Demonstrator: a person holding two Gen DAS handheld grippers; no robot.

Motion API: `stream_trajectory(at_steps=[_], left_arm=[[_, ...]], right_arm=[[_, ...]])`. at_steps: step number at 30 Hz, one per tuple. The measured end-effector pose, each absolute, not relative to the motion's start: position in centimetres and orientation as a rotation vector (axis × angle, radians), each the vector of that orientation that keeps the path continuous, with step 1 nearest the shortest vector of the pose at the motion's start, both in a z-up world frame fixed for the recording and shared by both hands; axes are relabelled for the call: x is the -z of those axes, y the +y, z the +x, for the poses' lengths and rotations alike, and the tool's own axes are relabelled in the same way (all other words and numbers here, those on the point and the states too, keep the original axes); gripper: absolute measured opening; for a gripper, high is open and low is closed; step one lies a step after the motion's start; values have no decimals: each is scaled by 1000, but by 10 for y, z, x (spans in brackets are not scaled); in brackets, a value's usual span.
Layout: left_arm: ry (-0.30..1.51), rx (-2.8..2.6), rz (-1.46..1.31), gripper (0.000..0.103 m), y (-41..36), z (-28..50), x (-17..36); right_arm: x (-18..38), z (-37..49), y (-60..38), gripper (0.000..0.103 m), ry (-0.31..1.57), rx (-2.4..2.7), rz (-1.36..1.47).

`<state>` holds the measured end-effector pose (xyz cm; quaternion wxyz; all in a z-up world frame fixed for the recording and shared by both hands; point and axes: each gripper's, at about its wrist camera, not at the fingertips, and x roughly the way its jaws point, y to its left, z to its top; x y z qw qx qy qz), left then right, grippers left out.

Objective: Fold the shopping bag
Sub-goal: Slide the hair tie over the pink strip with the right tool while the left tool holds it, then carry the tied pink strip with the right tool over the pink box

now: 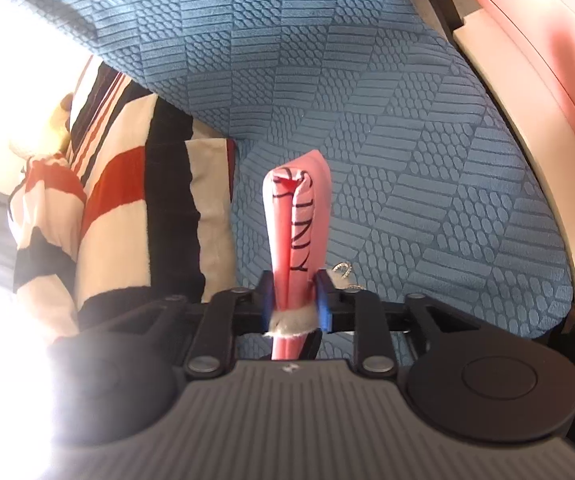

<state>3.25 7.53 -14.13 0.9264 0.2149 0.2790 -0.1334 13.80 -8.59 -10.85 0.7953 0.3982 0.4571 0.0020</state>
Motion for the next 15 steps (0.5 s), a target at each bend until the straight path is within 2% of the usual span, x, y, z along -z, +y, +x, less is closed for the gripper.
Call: stream_trajectory(at_steps=[4, 7, 9, 10, 12, 15], left_arm=[[561, 274, 452, 19, 71, 29, 140], [539, 271, 462, 38, 70, 25, 137], [536, 270, 468, 54, 69, 22, 134], [532, 274, 467, 55, 69, 21, 132], [524, 275, 476, 67, 67, 16, 129], [531, 283, 477, 71, 66, 8, 123]], right_arm=[[106, 135, -87, 13, 962, 12, 837], [98, 132, -85, 11, 934, 17, 780], [93, 129, -85, 11, 914, 23, 755], [92, 127, -83, 11, 912, 25, 739], [89, 123, -82, 11, 915, 25, 708], [86, 115, -86, 11, 903, 29, 674]])
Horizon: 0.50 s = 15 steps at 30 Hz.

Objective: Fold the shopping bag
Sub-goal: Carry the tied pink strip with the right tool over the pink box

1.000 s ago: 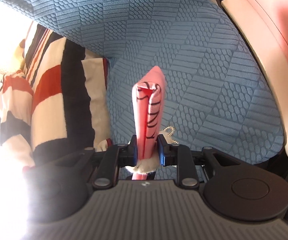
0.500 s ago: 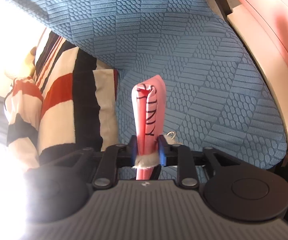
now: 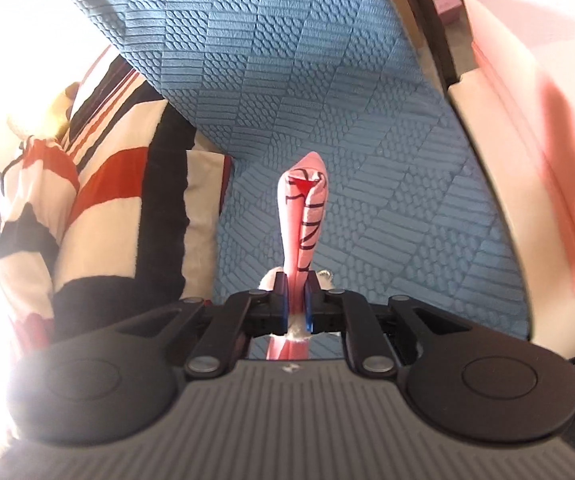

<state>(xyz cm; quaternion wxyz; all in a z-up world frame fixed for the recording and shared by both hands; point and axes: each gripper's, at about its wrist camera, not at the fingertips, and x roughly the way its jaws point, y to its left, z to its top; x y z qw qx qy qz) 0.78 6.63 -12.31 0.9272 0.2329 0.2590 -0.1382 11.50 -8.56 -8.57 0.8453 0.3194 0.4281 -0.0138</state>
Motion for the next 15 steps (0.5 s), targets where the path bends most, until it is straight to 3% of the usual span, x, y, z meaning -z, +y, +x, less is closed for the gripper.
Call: stream_trajectory(at_steps=[15], left_arm=[[672, 306, 117, 74, 60, 6, 49]], right_arm=[[47, 69, -123, 10, 795, 78, 526]])
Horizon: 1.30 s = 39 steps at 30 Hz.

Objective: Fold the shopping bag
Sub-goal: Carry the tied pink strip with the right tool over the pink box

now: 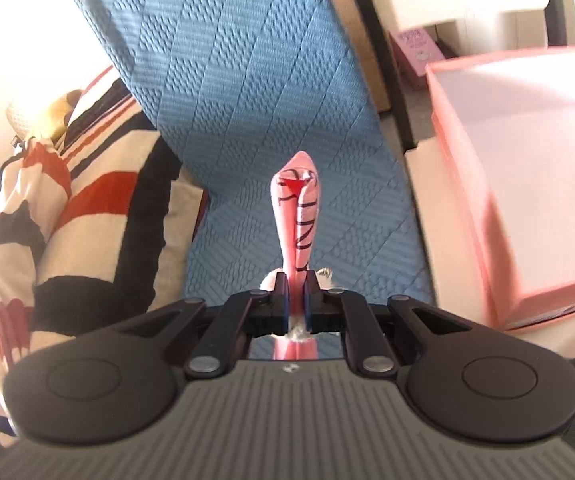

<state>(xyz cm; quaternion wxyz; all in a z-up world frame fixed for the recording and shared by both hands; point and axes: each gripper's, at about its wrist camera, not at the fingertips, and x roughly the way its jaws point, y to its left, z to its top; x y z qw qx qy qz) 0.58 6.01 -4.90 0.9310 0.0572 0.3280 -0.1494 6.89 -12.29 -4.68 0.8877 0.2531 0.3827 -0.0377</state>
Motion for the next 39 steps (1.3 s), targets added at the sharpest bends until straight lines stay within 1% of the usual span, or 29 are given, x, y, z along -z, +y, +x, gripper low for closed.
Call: stream_trajectory(at_steps=[9, 17, 19, 22, 24, 27, 32, 39], left_arm=[[669, 326, -20, 76, 36, 26, -19], [742, 418, -31, 77, -19, 60, -67], [736, 426, -29, 80, -33, 66, -74], [734, 447, -44, 85, -49, 76, -79], [746, 462, -57, 94, -60, 84, -79], [776, 478, -37, 101, -77, 94, -73], [862, 467, -53, 103, -100, 123, -55], [929, 437, -103, 103, -120, 171, -26]], right_arm=[[-7, 41, -179, 10, 721, 122, 489], [-51, 28, -223, 10, 740, 147, 468], [-57, 28, -233, 10, 745, 149, 462], [-61, 29, -251, 10, 763, 153, 456], [-58, 31, -265, 10, 780, 157, 474], [-51, 36, -285, 11, 816, 164, 486], [-32, 52, -321, 11, 876, 173, 517], [0, 91, -362, 11, 951, 187, 538]])
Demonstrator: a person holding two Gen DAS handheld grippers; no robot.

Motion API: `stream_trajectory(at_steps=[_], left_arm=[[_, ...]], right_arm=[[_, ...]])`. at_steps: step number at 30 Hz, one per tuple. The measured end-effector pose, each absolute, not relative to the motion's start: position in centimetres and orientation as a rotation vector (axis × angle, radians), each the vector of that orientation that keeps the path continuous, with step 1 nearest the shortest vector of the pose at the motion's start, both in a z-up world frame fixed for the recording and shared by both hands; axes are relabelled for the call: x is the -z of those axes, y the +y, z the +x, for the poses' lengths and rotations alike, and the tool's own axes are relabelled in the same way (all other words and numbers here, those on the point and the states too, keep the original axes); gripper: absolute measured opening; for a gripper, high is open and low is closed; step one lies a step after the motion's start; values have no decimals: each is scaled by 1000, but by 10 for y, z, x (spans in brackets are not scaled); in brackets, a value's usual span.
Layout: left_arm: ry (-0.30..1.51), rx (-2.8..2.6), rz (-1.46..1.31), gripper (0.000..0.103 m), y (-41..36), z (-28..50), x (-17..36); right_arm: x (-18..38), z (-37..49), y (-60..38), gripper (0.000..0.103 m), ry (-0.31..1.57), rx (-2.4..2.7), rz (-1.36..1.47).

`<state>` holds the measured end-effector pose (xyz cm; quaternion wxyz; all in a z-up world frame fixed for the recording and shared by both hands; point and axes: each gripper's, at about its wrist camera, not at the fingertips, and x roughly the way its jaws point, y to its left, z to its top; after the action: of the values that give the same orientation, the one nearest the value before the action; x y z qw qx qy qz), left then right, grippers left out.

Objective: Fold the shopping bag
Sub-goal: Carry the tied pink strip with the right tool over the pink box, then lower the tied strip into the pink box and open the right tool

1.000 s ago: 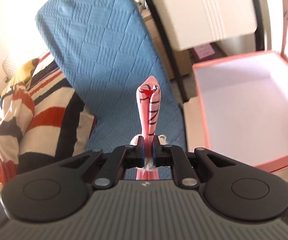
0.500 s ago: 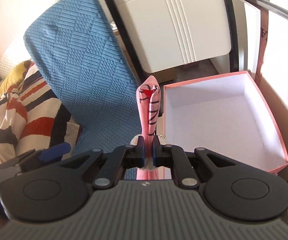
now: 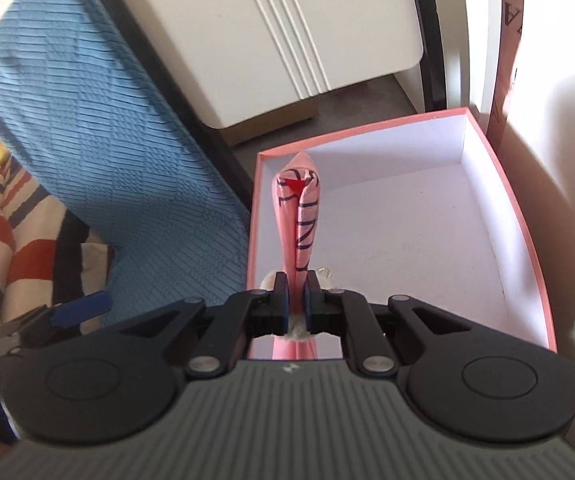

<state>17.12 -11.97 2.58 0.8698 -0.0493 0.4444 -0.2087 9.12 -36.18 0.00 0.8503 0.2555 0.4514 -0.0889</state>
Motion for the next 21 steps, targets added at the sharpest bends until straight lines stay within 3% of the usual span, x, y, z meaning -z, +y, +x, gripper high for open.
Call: stream_trajectory(at_steps=[13, 21], left_arm=[[1064, 405, -131, 103, -146, 232, 56], [1092, 397, -133, 103, -149, 242, 75]], right_arm=[[119, 163, -396, 11, 1189, 203, 576], [162, 177, -394, 13, 1247, 206, 576]])
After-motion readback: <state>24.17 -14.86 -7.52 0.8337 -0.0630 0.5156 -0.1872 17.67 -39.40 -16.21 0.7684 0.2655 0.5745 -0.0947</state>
